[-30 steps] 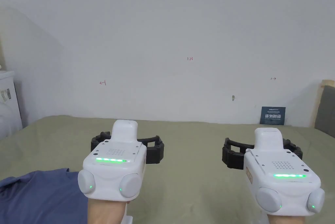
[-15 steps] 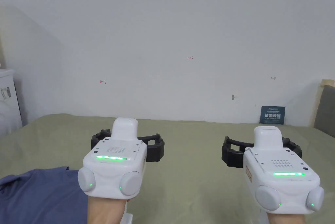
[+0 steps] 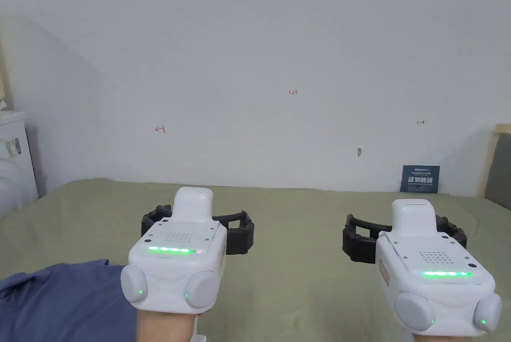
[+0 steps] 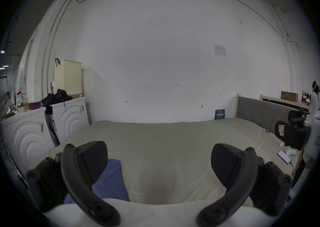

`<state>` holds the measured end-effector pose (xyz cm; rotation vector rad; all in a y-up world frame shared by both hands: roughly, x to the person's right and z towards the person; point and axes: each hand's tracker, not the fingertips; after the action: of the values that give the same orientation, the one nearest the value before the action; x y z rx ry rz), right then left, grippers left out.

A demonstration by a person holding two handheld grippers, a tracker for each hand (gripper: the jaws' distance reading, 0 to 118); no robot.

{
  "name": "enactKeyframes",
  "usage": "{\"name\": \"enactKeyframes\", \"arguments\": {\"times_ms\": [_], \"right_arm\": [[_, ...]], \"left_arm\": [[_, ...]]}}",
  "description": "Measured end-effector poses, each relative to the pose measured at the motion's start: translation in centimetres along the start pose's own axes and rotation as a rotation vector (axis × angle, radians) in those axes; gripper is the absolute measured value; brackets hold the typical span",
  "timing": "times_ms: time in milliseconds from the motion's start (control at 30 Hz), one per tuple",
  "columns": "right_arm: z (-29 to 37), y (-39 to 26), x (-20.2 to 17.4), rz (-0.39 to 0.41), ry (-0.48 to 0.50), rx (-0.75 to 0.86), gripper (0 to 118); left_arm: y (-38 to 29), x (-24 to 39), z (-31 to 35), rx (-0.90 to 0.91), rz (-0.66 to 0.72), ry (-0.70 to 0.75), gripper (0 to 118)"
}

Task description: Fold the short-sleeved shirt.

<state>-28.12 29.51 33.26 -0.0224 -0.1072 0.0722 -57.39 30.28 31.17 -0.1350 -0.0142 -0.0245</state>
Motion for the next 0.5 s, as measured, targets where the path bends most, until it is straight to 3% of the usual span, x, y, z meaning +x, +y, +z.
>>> {"name": "enactKeyframes", "arguments": {"times_ms": [500], "right_arm": [[-0.17,-0.16,-0.02,0.006,0.004,0.001,118]], "left_arm": [[0.00,-0.02,0.09,0.001,0.006,-0.001,118]]}}
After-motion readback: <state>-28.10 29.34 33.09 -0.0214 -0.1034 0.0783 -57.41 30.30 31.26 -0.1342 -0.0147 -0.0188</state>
